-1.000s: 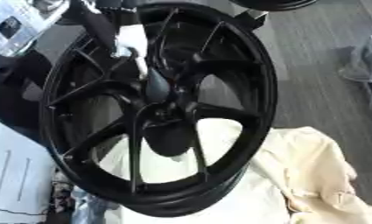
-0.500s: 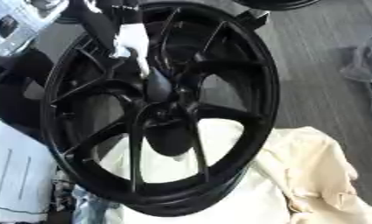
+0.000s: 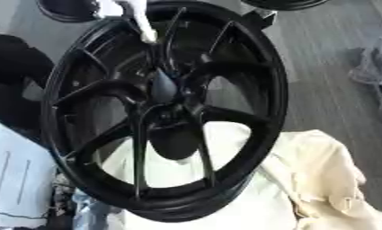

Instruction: Pull the pin out of the wheel hub.

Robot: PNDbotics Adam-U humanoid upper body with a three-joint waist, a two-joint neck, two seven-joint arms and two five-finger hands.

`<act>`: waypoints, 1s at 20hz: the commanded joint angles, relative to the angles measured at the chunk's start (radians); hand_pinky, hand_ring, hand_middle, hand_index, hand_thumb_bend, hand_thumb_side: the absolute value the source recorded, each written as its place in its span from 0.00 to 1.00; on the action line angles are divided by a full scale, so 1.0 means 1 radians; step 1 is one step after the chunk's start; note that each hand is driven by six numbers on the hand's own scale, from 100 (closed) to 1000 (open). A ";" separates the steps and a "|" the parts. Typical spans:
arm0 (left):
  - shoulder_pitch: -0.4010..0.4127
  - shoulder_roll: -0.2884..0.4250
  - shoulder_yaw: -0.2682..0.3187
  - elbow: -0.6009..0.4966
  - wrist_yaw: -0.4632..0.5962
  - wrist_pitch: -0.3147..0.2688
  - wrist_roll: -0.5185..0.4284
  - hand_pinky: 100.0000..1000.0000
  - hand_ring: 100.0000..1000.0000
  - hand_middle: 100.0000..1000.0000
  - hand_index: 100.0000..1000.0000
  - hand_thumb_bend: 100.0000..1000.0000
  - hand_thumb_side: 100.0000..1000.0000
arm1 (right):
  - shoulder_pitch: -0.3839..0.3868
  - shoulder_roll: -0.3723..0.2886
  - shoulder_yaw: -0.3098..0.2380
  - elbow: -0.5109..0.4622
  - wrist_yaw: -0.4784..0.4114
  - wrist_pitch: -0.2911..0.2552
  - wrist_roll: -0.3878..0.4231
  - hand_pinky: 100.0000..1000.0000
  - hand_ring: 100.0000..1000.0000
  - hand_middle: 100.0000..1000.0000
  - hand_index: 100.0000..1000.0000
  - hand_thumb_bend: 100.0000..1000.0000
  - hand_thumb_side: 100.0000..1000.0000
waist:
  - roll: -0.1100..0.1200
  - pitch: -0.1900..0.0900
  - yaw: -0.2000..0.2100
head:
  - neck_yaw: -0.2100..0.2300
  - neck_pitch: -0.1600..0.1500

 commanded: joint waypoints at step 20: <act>0.953 0.234 0.624 -0.089 0.218 0.202 0.626 0.77 0.54 0.44 0.32 0.00 0.03 | 0.021 0.002 -0.071 -0.041 -0.010 -0.033 -0.057 1.00 0.82 0.72 0.91 0.00 0.70 | -0.040 0.015 0.055 | -0.031 -0.052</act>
